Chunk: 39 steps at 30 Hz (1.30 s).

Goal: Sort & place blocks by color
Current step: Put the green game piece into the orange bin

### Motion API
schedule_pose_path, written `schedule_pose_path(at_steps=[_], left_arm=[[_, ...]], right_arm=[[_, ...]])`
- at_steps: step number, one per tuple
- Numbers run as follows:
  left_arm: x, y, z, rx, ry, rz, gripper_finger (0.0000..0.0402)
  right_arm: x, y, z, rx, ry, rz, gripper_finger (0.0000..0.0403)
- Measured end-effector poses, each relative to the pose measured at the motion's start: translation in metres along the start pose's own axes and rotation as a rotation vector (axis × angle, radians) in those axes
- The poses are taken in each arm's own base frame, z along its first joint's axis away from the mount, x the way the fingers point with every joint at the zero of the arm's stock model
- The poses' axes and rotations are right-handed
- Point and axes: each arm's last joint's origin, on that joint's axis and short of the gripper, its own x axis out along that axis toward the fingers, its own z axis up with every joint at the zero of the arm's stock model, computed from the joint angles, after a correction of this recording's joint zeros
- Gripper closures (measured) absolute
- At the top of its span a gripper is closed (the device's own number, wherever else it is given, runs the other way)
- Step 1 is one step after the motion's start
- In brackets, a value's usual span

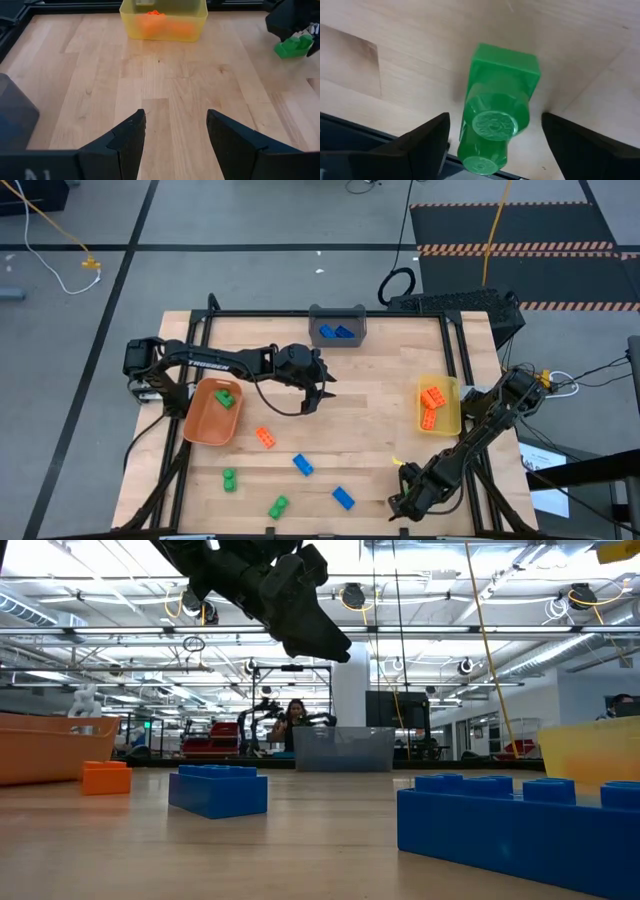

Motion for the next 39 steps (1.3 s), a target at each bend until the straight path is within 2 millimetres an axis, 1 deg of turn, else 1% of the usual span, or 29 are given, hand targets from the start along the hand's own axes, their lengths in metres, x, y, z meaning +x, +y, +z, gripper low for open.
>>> schedule_pose_path(at_steps=[6, 9, 18, 25, 28, 30, 36, 39], left_arm=[[0.000, 0.000, 0.000, 0.000, 0.000, 0.000, 0.0192], [0.000, 0.000, 0.000, 0.001, -0.003, 0.000, 0.0192], [0.000, 0.000, 0.001, -0.008, -0.006, 0.001, 0.0192], [0.000, 0.000, 0.001, -0.009, -0.006, 0.001, 0.0192], [0.000, 0.000, 0.001, -0.016, -0.006, 0.001, 0.0192], [0.000, 0.000, 0.001, -0.014, -0.007, 0.001, 0.0192], [0.000, 0.000, 0.001, -0.018, -0.009, 0.000, 0.0192], [0.000, -0.002, 0.002, 0.004, -0.014, -0.004, 0.0192]], right_arm=[[-0.002, -0.006, 0.003, -0.032, -0.018, -0.009, 0.0091], [-0.003, -0.006, 0.005, -0.057, -0.035, -0.007, 0.0106], [-0.005, -0.003, 0.014, -0.107, -0.078, -0.010, 0.0190], [-0.007, -0.001, 0.015, -0.211, -0.074, -0.008, 0.0283], [-0.014, 0.001, 0.017, -0.264, -0.073, 0.015, 0.0285], [-0.019, 0.001, 0.020, -0.302, -0.105, 0.029, 0.0285], [-0.046, 0.001, 0.035, -0.441, -0.366, 0.099, 0.0285], [-0.059, 0.002, 0.044, -0.529, -0.478, 0.097, 0.0285]])
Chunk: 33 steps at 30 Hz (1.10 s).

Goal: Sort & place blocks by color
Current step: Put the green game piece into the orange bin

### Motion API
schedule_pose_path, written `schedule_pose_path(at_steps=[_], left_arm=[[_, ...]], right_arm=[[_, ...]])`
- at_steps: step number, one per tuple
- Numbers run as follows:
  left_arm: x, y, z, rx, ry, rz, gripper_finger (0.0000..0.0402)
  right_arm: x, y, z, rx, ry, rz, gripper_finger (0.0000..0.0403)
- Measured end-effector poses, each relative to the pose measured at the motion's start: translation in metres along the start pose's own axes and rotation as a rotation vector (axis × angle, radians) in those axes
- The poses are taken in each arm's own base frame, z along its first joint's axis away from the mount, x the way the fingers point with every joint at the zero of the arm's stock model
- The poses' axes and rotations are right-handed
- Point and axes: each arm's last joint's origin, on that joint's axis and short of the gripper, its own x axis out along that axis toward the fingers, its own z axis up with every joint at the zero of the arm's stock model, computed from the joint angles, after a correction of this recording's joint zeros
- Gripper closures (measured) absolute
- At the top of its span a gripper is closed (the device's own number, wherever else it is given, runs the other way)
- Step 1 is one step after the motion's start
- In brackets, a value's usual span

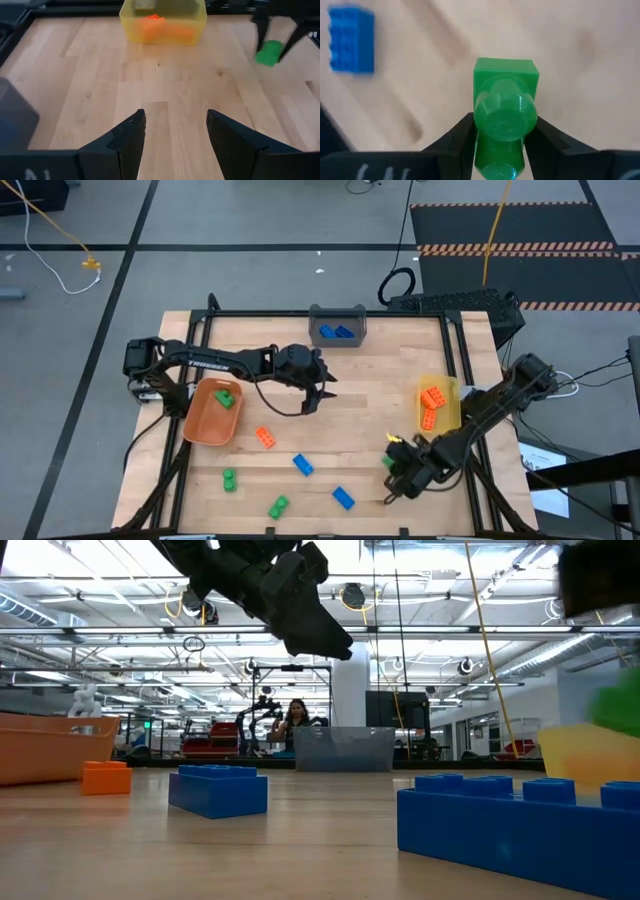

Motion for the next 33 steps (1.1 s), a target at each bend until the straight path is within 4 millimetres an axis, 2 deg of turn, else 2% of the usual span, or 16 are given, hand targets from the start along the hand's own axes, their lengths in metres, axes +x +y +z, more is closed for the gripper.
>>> schedule_pose_path(at_steps=[4, 11, 18, 22, 26, 33], left_arm=[[0.002, -0.010, 0.004, 0.069, -0.033, -0.022, 0.0192], [0.004, -0.029, 0.009, 0.096, -0.074, -0.069, 0.0192], [0.004, -0.046, 0.010, 0.044, -0.076, -0.154, 0.0192], [0.004, -0.057, 0.018, 0.104, -0.163, -0.133, 0.0192], [0.004, -0.062, 0.021, 0.139, -0.190, -0.126, 0.0192], [0.006, -0.064, 0.017, 0.160, -0.145, -0.030, 0.0192]], right_arm=[[-0.002, -0.008, 0.017, -0.121, -0.104, -0.062, 0.0285], [0.001, -0.011, 0.036, -0.383, -0.171, -0.113, 0.0285], [0.000, -0.002, 0.059, -0.618, -0.454, -0.189, 0.0285], [-0.002, 0.006, 0.080, -0.665, -0.562, -0.144, 0.0285], [-0.003, 0.005, 0.098, -0.656, -0.633, -0.164, 0.0285], [-0.007, 0.008, 0.113, -0.665, -0.726, -0.170, 0.0285]])
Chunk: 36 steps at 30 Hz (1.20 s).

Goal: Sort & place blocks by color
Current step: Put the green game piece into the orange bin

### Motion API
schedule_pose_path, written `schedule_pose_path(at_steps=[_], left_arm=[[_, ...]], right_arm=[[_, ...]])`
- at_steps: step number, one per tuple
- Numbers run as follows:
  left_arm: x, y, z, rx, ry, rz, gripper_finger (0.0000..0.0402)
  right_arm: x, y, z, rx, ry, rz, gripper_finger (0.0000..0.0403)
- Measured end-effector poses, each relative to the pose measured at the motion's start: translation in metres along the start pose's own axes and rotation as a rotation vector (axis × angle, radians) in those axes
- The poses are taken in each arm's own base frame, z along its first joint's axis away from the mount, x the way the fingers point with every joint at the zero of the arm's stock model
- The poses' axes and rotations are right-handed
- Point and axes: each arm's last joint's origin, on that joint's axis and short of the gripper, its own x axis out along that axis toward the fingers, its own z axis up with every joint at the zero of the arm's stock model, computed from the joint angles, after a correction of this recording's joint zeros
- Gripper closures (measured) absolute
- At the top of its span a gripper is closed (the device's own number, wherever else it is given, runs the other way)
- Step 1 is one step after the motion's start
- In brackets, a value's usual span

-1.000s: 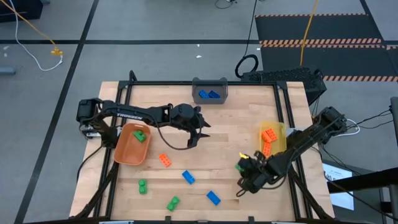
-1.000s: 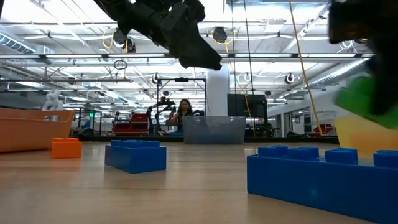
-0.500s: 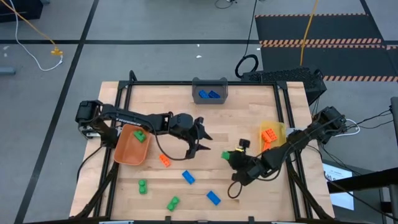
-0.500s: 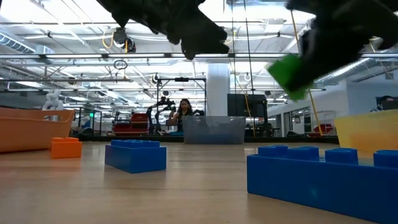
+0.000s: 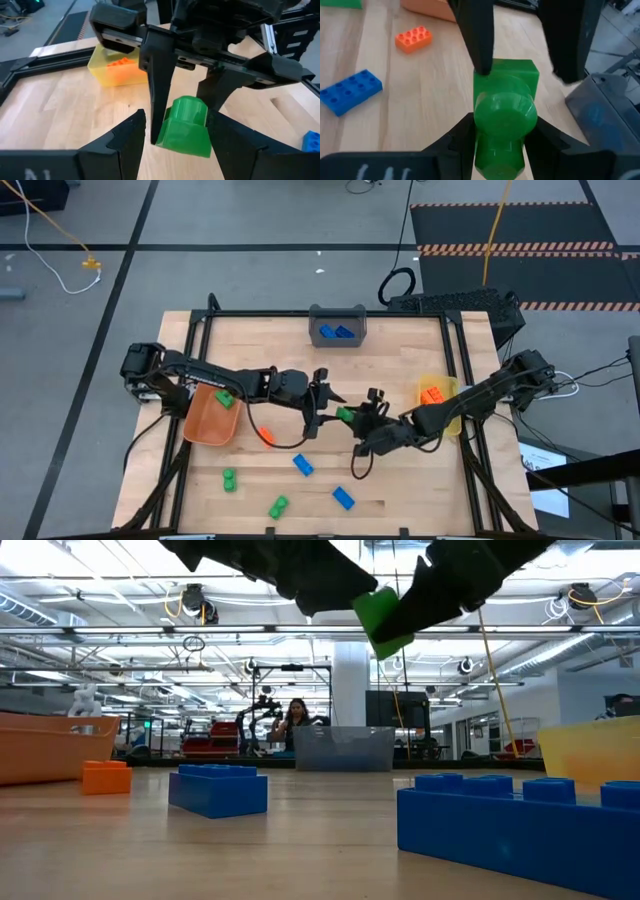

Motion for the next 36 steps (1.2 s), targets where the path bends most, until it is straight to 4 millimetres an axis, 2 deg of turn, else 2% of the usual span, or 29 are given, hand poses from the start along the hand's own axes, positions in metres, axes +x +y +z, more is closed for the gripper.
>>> schedule_pose_path(at_steps=[19, 22, 26, 30, 33, 36], left_arm=[[0.0022, -0.0051, -0.0093, 0.066, 0.079, -0.014, 0.0191], [0.0016, -0.0072, -0.0072, 0.072, 0.070, -0.011, 0.0178], [0.0016, -0.0043, -0.0054, 0.065, 0.062, 0.070, 0.0143], [0.0017, -0.0039, -0.0040, 0.065, 0.046, 0.068, 0.0112], [0.0016, -0.0043, -0.0033, 0.069, 0.039, 0.060, 0.0108], [0.0016, -0.0041, -0.0031, 0.072, 0.037, 0.060, 0.0124]], right_arm=[[0.0001, -0.0014, 0.0059, -0.003, -0.042, -0.002, 0.0285], [0.0016, -0.0023, 0.0063, -0.006, -0.042, -0.002, 0.0285], [0.0017, -0.0023, 0.0082, -0.005, -0.059, 0.000, 0.0285], [0.0018, -0.0022, 0.0078, -0.005, -0.056, 0.002, 0.0285], [0.0016, -0.0020, 0.0078, -0.005, -0.057, 0.004, 0.0285], [0.0017, -0.0021, 0.0076, -0.003, -0.055, 0.003, 0.0285]])
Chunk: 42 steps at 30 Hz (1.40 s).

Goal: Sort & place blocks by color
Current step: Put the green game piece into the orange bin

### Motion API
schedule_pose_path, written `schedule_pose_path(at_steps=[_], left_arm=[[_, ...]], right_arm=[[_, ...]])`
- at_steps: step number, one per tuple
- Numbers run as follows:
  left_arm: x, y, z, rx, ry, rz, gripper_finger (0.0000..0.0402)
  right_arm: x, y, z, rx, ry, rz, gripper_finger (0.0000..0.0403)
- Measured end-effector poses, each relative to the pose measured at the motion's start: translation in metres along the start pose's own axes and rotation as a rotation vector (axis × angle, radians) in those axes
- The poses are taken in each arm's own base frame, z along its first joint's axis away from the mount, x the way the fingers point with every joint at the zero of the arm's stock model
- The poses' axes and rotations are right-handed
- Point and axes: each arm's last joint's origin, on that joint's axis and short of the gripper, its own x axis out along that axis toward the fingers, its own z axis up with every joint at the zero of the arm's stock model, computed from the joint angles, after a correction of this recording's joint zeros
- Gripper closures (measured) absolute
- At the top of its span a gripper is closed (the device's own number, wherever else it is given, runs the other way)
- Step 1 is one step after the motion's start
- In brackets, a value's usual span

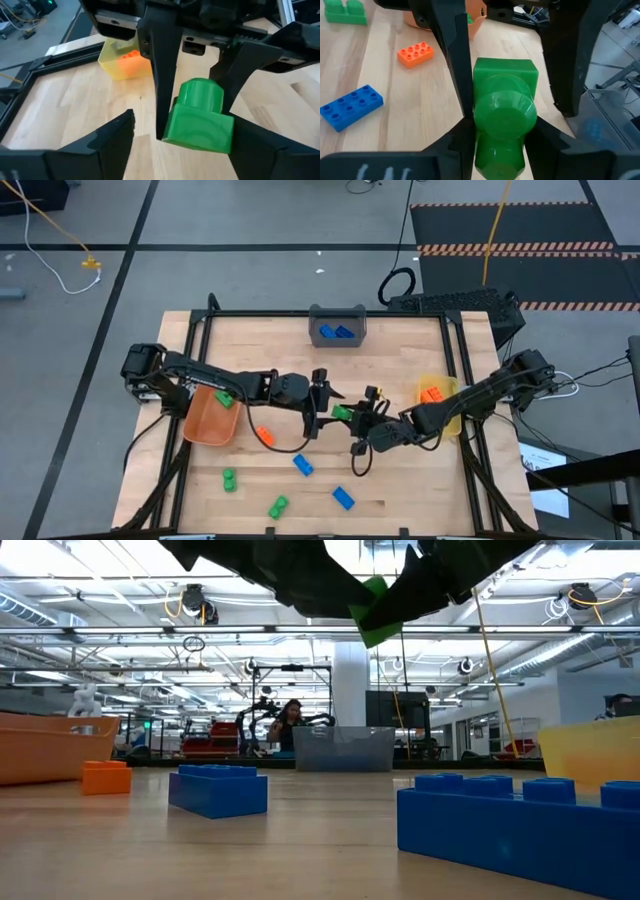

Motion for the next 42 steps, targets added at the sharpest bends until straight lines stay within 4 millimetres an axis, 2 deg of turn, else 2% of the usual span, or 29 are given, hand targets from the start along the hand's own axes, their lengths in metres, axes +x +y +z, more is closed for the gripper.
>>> schedule_pose_path(at_steps=[4, 9, 15, 20, 24, 31, 36, 40, 42], left_arm=[[0.000, 0.000, 0.001, 0.009, -0.006, -0.002, 0.0174], [0.002, -0.001, -0.001, 0.039, -0.005, -0.008, 0.0260], [0.002, 0.000, 0.000, 0.036, -0.008, 0.016, 0.0262], [-0.003, 0.002, 0.001, -0.010, 0.027, 0.068, 0.0262], [-0.018, 0.004, 0.003, -0.043, 0.085, 0.094, 0.0262], [-0.059, 0.010, 0.009, -0.096, 0.201, 0.217, 0.0262], [-0.086, 0.013, 0.012, -0.184, 0.247, 0.292, 0.0262], [-0.097, 0.013, 0.005, -0.279, 0.326, 0.337, 0.0262], [-0.105, 0.011, -0.005, -0.323, 0.429, 0.363, 0.0262]], right_arm=[[0.000, 0.000, 0.001, 0.004, -0.004, -0.001, 0.0285], [0.000, 0.000, 0.000, 0.010, -0.005, -0.005, 0.0277], [0.000, 0.000, 0.000, 0.034, -0.004, -0.005, 0.0214], [0.002, -0.002, -0.002, 0.043, 0.015, -0.013, 0.0184], [0.002, -0.003, -0.002, 0.042, 0.018, -0.019, 0.0179], [0.001, -0.004, -0.005, -0.002, 0.035, -0.089, 0.0181], [0.002, -0.005, -0.008, 0.038, 0.055, -0.090, 0.0181], [0.002, -0.004, -0.008, 0.050, 0.059, -0.066, 0.0181], [0.002, -0.004, -0.007, 0.055, 0.054, -0.066, 0.0181]])
